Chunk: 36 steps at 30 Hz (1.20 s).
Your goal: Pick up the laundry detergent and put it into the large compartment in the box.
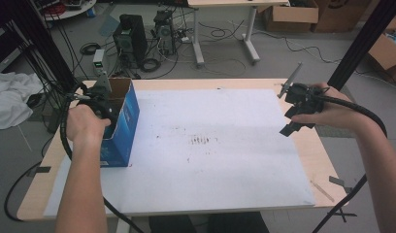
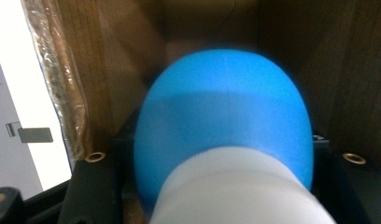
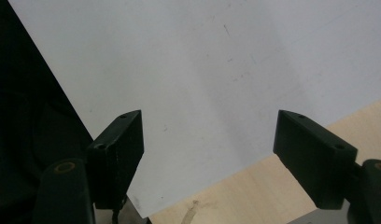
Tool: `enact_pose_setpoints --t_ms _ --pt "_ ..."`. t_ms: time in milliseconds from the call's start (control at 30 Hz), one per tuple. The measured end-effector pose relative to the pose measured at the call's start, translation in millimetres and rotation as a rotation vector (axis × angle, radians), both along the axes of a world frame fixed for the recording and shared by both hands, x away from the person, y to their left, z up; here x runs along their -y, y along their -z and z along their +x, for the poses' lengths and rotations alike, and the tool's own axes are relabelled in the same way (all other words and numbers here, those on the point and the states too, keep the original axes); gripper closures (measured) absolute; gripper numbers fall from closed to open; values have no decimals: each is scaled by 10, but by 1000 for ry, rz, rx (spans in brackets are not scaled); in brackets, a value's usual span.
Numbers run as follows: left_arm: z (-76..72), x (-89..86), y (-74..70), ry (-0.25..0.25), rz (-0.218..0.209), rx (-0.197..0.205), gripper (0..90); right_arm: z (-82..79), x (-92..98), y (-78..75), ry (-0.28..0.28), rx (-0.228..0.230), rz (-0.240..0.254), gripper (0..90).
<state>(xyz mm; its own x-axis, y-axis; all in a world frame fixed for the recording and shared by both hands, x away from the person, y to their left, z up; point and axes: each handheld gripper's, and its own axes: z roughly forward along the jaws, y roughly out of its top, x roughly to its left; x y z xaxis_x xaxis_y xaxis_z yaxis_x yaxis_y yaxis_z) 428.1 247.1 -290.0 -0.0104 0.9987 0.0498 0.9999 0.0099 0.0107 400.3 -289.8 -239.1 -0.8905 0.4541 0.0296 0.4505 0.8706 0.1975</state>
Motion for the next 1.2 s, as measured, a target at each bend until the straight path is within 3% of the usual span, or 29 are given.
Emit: enact_pose_setpoints --t_ms 1200 --pt "-4 35 4 -22 19 -3 382 -9 44 -15 5 1 1 246"
